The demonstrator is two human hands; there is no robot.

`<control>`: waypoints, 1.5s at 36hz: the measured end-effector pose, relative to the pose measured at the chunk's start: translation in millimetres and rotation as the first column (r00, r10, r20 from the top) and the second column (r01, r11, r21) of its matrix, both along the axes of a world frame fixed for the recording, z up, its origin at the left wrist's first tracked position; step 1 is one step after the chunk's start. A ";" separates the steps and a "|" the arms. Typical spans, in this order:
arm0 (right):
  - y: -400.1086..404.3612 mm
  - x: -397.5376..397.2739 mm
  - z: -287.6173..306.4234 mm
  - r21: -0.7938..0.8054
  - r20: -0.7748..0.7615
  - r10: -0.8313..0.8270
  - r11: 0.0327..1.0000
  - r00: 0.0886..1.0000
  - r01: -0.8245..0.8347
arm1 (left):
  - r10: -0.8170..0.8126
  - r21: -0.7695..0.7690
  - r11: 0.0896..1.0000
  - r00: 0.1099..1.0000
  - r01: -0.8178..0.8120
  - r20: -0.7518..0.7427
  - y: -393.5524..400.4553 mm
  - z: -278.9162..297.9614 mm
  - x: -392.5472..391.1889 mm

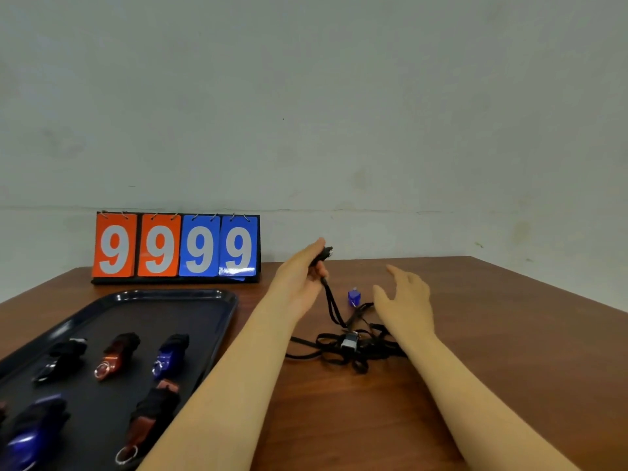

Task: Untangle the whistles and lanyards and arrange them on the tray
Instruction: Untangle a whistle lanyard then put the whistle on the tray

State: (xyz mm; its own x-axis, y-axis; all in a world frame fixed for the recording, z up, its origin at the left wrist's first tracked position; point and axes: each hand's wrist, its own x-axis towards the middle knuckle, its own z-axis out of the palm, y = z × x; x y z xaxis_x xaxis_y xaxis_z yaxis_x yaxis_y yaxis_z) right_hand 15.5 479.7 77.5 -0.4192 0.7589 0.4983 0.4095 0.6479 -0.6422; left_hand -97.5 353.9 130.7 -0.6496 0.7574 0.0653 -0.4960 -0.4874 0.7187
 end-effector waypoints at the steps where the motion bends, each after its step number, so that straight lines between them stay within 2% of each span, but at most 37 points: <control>1: -3.4 -2.1 -0.1 -0.019 -0.085 0.119 0.992 0.989 -0.121 | -0.016 0.022 1.000 1.000 0.016 0.022 -0.3 -0.5 -0.5; 3: -14.0 -7.1 -0.8 -0.071 -0.160 0.326 0.938 0.932 -0.340 | -0.046 0.057 0.997 0.998 0.043 0.048 -0.4 -0.9 -0.1; 6: -30.0 -13.2 -3.3 -0.154 -0.130 0.524 0.828 0.842 -0.540 | -0.075 0.073 0.995 0.997 0.074 0.015 -0.1 -0.7 2.9; 8: -37.6 -15.0 -4.2 -0.181 -0.107 0.591 0.779 0.799 -0.601 | -0.095 0.085 0.992 0.995 0.095 -0.009 -0.3 -0.4 5.2; 10: -41.1 -14.9 -3.7 -0.168 -0.077 0.613 0.770 0.787 -0.616 | -0.102 0.095 0.990 0.995 0.103 -0.020 -0.4 -0.3 6.2; 12: -41.2 -13.1 -3.3 -0.201 -0.107 0.629 0.745 0.770 -0.637 | -0.083 0.098 0.991 0.996 0.085 -0.024 -0.6 -1.4 4.9; 16: -39.7 -10.5 1.2 -0.304 -0.338 0.567 0.690 0.751 -0.657 | -0.010 0.035 0.999 0.999 0.012 -0.054 -1.2 -7.1 -0.6; 21: -29.0 -11.3 5.6 -0.362 -0.555 0.384 0.687 0.738 -0.630 | 0.134 -0.174 0.971 0.975 -0.164 -0.175 0.5 -14.2 -9.3; 26: -23.2 -6.4 10.2 -0.400 -0.652 0.213 0.719 0.728 -0.568 | 0.194 -0.323 0.898 0.927 -0.300 -0.322 4.6 -18.5 -15.7; 28: -20.5 -3.8 11.2 -0.412 -0.679 0.148 0.734 0.719 -0.540 | 0.184 -0.367 0.840 0.846 -0.400 -0.501 7.8 -22.7 -18.3; 29: -19.4 -2.9 11.2 -0.414 -0.687 0.124 0.743 0.716 -0.525 | 0.152 -0.360 0.813 0.764 -0.457 -0.627 8.9 -26.1 -19.5; 31: -17.3 -1.8 10.8 -0.416 -0.689 0.092 0.763 0.719 -0.496 | 0.043 -0.307 0.760 0.516 -0.573 -0.856 9.1 -31.8 -18.4; 32: -16.8 -1.6 10.7 -0.417 -0.691 0.081 0.766 0.718 -0.488 | -0.014 -0.274 0.733 0.390 -0.622 -0.921 9.1 -34.2 -17.9; 33: -16.1 -1.8 10.7 -0.422 -0.698 0.070 0.763 0.713 -0.489 | -0.067 -0.248 0.710 0.287 -0.660 -0.956 9.7 -35.9 -17.9; 35: -14.4 -2.1 10.9 -0.441 -0.720 0.044 0.742 0.692 -0.505 | -0.153 -0.216 0.675 0.154 -0.706 -0.976 10.8 -37.3 -18.7; 38: -10.6 -1.5 11.3 -0.470 -0.744 -0.006 0.715 0.668 -0.517 | -0.224 -0.208 0.644 0.078 -0.736 -0.972 11.8 -39.5 -21.1; 43: -6.3 2.2 11.3 -0.469 -0.750 -0.030 0.728 0.660 -0.500 | -0.247 -0.184 0.633 0.029 -0.752 -0.969 9.0 -39.2 -21.7; 50: -5.5 10.1 15.3 -0.456 -0.716 -0.060 0.794 0.695 -0.402 | -0.244 -0.242 0.669 0.100 -0.703 -0.965 7.7 -38.0 -18.6; 52: -3.2 10.9 14.8 -0.465 -0.705 -0.103 0.814 0.701 -0.348 | -0.194 -0.283 0.719 0.207 -0.635 -0.959 7.5 -35.3 -17.1; 54: 0.2 11.1 12.8 -0.469 -0.705 -0.138 0.826 0.695 -0.312 | -0.130 -0.327 0.811 0.396 -0.484 -0.909 6.3 -31.3 -13.4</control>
State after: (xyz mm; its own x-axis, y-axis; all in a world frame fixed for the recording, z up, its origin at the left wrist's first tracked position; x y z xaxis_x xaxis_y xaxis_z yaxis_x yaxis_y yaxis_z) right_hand 26.6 479.9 90.3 -0.2054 0.9572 0.2041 -0.3333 0.1277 -0.9341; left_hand -110.9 360.2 99.4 -0.5735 0.7360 0.3596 0.6000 0.0786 0.7961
